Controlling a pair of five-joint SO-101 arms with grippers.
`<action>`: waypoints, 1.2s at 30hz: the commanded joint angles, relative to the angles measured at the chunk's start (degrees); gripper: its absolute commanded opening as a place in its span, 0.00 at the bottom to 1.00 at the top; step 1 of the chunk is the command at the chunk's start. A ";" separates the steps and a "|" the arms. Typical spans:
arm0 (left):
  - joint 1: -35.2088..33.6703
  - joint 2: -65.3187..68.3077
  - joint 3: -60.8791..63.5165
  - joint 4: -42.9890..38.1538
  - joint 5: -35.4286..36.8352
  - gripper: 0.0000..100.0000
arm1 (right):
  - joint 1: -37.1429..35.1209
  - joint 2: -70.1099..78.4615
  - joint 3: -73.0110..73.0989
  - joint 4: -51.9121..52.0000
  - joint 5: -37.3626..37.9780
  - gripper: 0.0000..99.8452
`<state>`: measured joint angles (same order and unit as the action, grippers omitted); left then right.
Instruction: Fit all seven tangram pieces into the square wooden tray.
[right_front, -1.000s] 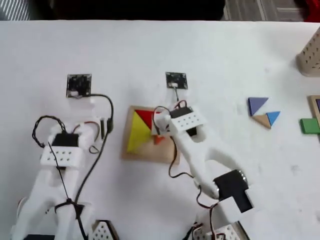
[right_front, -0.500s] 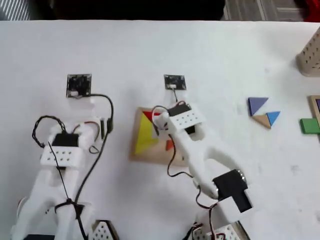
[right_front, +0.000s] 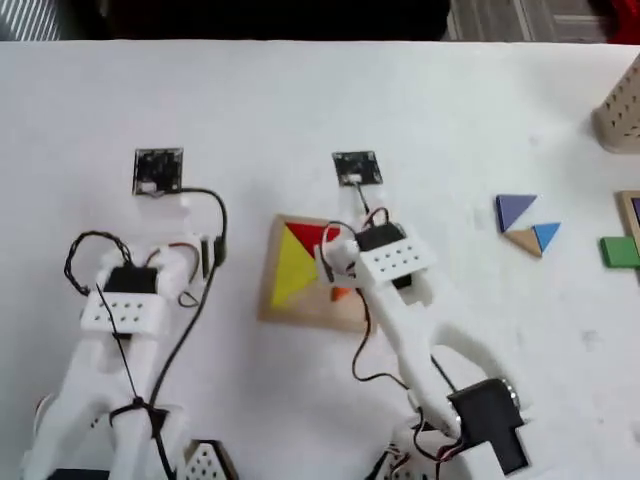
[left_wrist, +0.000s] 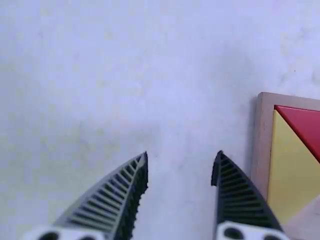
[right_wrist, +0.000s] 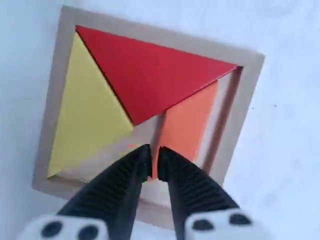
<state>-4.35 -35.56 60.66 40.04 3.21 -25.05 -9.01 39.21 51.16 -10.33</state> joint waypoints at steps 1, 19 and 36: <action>0.57 -1.54 -1.85 -1.49 0.44 0.21 | -0.40 -2.42 0.62 -1.27 5.10 0.02; 0.84 -1.54 -1.58 -1.49 0.70 0.21 | -4.26 0.04 7.47 -8.57 15.65 0.02; 0.84 -1.54 -1.49 -1.49 0.70 0.21 | 4.00 1.27 2.29 -4.44 15.65 0.02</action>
<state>-4.35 -35.56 60.66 40.04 3.21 -22.24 -7.60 44.13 44.22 4.70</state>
